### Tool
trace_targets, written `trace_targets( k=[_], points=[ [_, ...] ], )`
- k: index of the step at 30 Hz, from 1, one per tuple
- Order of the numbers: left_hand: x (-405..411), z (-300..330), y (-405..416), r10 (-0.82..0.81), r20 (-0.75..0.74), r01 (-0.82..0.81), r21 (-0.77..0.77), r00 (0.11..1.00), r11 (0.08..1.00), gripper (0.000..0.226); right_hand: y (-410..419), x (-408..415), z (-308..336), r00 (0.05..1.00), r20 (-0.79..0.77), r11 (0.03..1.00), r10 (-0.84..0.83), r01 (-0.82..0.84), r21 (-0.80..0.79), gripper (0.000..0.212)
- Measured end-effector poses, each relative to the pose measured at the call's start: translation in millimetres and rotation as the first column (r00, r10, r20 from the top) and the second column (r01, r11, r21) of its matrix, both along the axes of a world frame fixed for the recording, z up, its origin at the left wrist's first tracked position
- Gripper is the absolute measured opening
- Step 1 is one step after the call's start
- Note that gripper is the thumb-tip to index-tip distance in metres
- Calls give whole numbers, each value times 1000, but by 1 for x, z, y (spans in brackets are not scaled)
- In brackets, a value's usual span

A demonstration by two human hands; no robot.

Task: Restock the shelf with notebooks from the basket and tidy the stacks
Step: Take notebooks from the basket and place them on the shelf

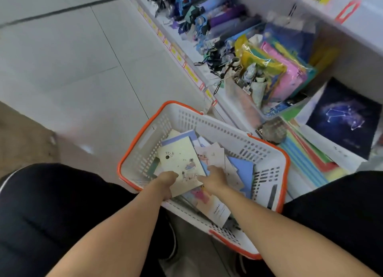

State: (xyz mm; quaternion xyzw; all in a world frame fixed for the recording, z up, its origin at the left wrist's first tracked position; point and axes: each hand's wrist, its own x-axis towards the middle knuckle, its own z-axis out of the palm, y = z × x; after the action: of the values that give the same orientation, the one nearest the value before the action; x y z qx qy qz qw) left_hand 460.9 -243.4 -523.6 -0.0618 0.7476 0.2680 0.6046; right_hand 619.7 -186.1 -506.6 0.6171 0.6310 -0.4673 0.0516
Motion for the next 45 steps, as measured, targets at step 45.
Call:
trace_targets(
  k=[45],
  points=[
    [-7,191,94,-5,-6,8,858,1000,514,40,97,15,177,485,-782,914,-392,299,-273,34]
  ],
)
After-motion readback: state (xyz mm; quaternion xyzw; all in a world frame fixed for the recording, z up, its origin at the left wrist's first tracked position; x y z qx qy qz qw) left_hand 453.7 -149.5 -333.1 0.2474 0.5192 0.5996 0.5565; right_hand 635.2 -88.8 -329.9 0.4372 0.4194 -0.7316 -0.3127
